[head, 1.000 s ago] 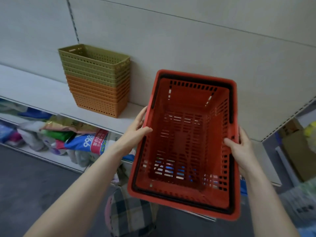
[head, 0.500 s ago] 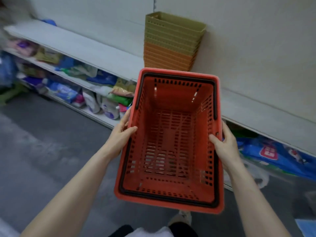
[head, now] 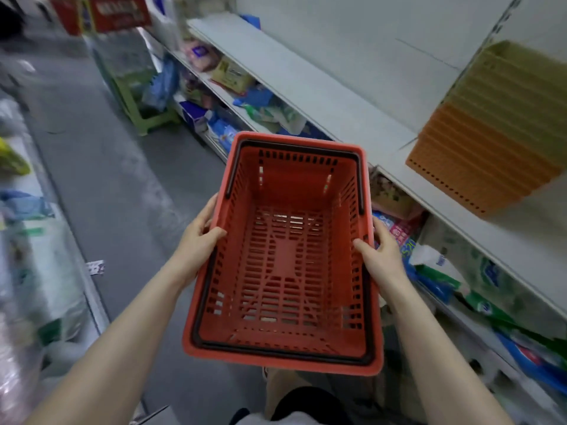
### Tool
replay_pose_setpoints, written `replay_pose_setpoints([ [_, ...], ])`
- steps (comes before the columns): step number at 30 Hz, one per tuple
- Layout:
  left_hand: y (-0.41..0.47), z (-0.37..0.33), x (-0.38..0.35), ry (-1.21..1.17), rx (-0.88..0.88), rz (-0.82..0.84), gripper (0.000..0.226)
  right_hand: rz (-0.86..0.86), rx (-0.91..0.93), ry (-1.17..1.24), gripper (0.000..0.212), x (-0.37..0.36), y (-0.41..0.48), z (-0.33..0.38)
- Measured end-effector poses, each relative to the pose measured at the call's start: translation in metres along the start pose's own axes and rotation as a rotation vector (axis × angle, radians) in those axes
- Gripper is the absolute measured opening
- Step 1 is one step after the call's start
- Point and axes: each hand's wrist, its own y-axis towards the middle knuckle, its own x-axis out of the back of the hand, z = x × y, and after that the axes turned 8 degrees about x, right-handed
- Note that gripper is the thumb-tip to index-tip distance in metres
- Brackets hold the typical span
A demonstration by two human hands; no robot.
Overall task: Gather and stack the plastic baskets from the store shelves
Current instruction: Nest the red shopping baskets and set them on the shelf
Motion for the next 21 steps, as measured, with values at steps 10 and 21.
replay_pose_setpoints([
  [10, 0.146, -0.089, 0.082, -0.089, 0.058, -0.173, 0.076, 0.204, 0.041, 0.044, 0.053, -0.115, 0.196, 0.085],
  [21, 0.340, -0.217, 0.186, -0.074, -0.081, -0.180, 0.076, 0.177, 0.082, 0.177, 0.049, -0.241, 0.389, 0.195],
])
